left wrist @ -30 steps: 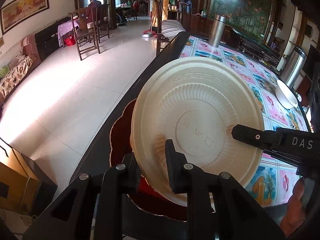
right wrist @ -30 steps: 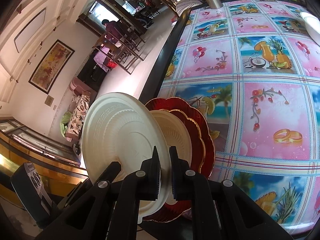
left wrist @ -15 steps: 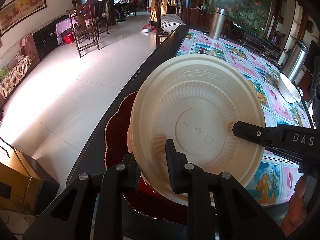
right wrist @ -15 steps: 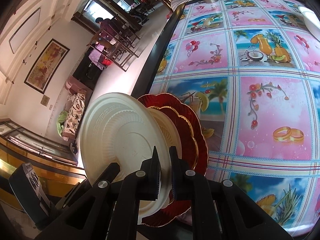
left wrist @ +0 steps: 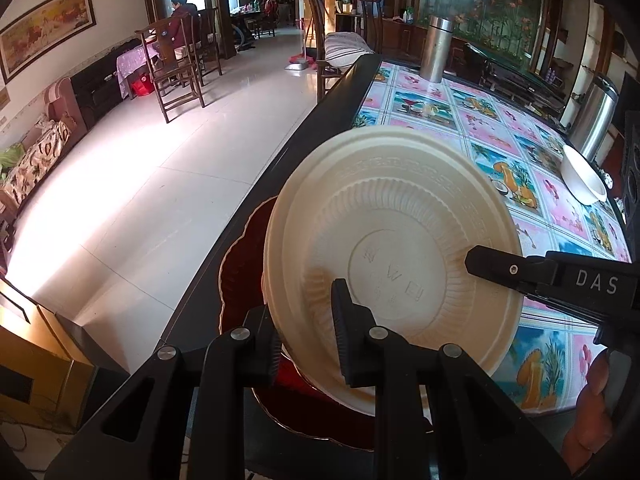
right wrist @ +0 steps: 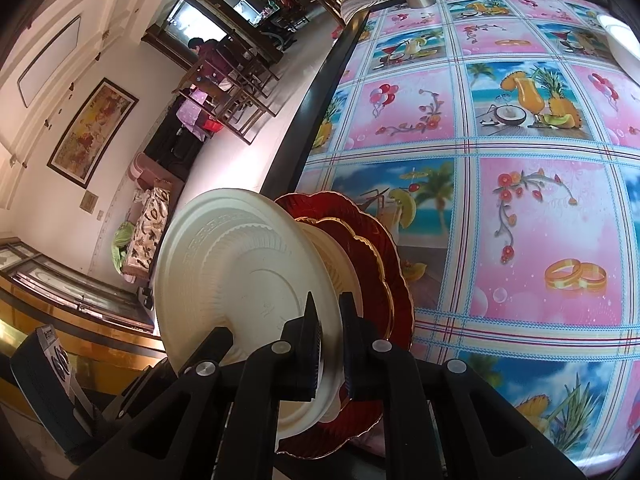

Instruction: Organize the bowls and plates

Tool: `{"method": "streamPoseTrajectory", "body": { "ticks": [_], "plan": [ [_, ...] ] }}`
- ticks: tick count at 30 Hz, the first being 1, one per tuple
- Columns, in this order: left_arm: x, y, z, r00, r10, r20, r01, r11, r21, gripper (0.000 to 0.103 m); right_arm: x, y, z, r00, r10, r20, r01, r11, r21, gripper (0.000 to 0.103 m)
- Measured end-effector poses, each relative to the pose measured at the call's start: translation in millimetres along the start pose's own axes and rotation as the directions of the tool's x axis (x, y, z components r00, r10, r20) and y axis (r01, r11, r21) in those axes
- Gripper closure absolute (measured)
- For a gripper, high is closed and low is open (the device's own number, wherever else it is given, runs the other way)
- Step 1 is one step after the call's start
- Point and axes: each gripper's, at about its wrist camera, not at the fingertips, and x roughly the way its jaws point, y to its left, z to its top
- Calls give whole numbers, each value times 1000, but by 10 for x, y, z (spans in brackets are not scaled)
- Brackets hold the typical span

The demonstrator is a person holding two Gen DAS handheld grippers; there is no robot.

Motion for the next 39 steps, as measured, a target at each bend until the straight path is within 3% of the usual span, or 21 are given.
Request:
{"method": "streamPoseTrajectory", "body": {
  "ticks": [11, 27, 39],
  "plan": [
    [-122, 118, 57, 995, 77, 55, -77, 997, -7, 80, -8, 38, -25, 1000, -23, 20, 24, 999, -23, 90],
    [-420, -114, 101, 976, 89, 197, -99, 994, 41, 80, -254, 26, -53, 997, 4, 74, -2, 999, -33, 89],
    [-474, -381, 95, 974, 88, 209, -107, 991, 85, 80, -472, -99, -23, 993, 28, 111, -26, 999, -20, 89]
  ]
}}
